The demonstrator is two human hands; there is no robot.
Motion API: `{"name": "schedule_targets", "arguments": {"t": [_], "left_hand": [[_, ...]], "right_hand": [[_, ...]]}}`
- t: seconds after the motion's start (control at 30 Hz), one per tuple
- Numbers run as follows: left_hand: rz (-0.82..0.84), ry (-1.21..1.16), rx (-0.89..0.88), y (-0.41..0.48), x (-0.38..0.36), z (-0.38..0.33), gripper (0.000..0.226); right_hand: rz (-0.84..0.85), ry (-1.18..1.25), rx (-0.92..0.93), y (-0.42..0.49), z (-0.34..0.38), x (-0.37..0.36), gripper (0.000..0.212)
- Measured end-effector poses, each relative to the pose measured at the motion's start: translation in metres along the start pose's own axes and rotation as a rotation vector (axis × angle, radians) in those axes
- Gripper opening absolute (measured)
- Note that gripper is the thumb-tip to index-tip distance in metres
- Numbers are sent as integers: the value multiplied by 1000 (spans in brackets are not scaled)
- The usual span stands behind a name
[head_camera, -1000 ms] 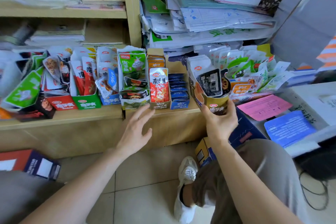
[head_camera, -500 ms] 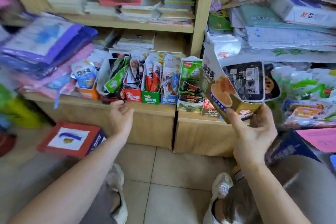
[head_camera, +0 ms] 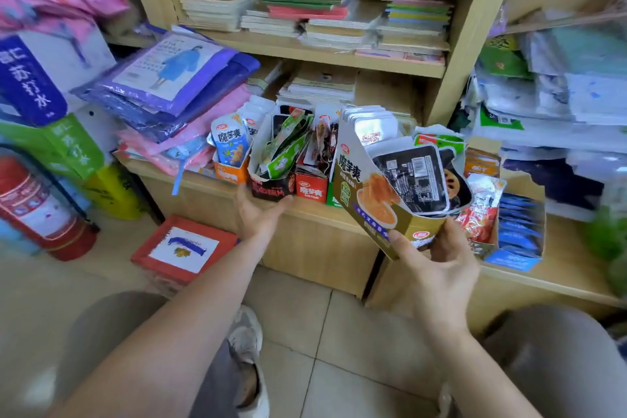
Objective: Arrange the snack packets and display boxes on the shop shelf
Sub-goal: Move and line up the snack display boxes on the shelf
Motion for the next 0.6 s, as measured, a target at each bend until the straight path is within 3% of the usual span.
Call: {"name": "schedule_targets", "arguments": {"t": [0.13, 0.33, 0.53, 0.6], "left_hand": [[-25, 39, -14, 13, -6, 6, 127], [-119, 77, -133, 15, -3, -2, 92], [-102, 10, -111, -6, 4, 5, 101], [-111, -28, -148, -8, 7, -4, 94]], "right_hand": [[13, -36, -16, 1, -11, -7, 34], [12, -57, -22, 1, -20, -14, 36], [23, -55, -35, 0, -24, -22, 35], [30, -56, -40, -1, -25, -24, 35]]}}
Point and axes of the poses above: each hand's wrist, its own y-axis towards the middle knuckle, its own x-axis out of the back of the hand, z = x × y, the point moved 8 cm from there along y, towards the middle knuckle, and after that the axes turned 7 degrees about x, right-handed, at the moved point
